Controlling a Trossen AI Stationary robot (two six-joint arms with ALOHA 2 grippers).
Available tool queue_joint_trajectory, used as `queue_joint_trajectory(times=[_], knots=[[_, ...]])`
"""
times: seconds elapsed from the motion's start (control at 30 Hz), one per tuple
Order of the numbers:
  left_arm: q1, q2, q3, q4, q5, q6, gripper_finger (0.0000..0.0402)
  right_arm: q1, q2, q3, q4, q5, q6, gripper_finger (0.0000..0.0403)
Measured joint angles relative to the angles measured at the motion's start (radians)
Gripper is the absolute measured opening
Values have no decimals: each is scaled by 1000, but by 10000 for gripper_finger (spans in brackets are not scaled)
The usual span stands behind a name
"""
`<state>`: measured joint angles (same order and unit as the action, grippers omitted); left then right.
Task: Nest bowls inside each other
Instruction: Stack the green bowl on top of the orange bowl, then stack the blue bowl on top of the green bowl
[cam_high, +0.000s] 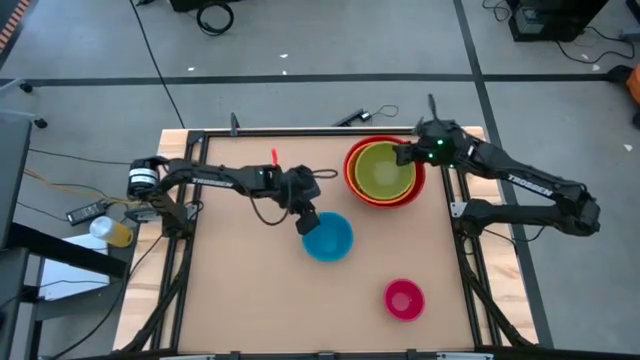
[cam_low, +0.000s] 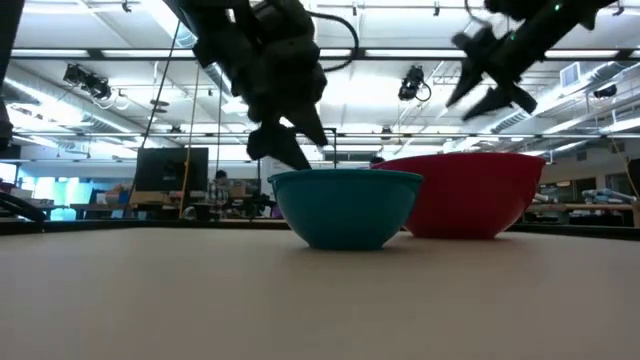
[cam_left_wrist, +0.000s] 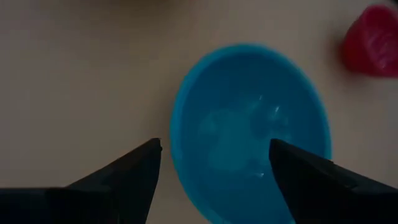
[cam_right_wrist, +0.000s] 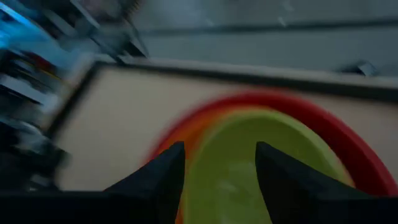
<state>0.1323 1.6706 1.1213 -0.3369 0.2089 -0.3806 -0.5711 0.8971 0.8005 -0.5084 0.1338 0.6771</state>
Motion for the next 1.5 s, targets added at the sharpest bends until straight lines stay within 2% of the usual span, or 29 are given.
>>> queue_joint_trajectory(times=[0.13, 0.4, 0.6, 0.7, 0.9, 0.97, 1.07, 1.17, 1.27, 1.4, 1.5], knots=[[-15, 60, 0, -3, -1, 6, 273, 3, -9, 1, 77, -2, -27, 195], [-30, 155, 0, -2, 91, -1, 205, 16, 41, 1, 73, -27, -42, 193], [-36, 184, 0, -1, 86, 8, 166, 23, 79, 1, 84, -27, -43, 193], [-36, 189, 0, -4, 61, 41, 128, 22, 91, 1, 102, -28, -41, 193], [-29, 139, 2, -27, -6, 76, 15, 22, 93, 1, 165, -64, -43, 193], [-18, 103, -1, -45, -57, 88, 13, 23, 96, 1, 189, -83, -44, 193], [0, 18, -2, -40, -191, 125, 12, 31, 109, 0, 211, -72, -65, 194], [27, -75, 0, -20, -306, 184, 10, 55, 133, 0, 280, -61, -123, 194], [59, -150, 0, 10, -425, 236, 9, 89, 174, 0, 393, -104, -184, 194], [104, -214, 1, 75, -565, 265, 9, 155, 239, 0, 565, -128, -351, 195], [137, -216, 0, 103, -589, 265, 8, 210, 284, 0, 685, -63, -496, 195]])
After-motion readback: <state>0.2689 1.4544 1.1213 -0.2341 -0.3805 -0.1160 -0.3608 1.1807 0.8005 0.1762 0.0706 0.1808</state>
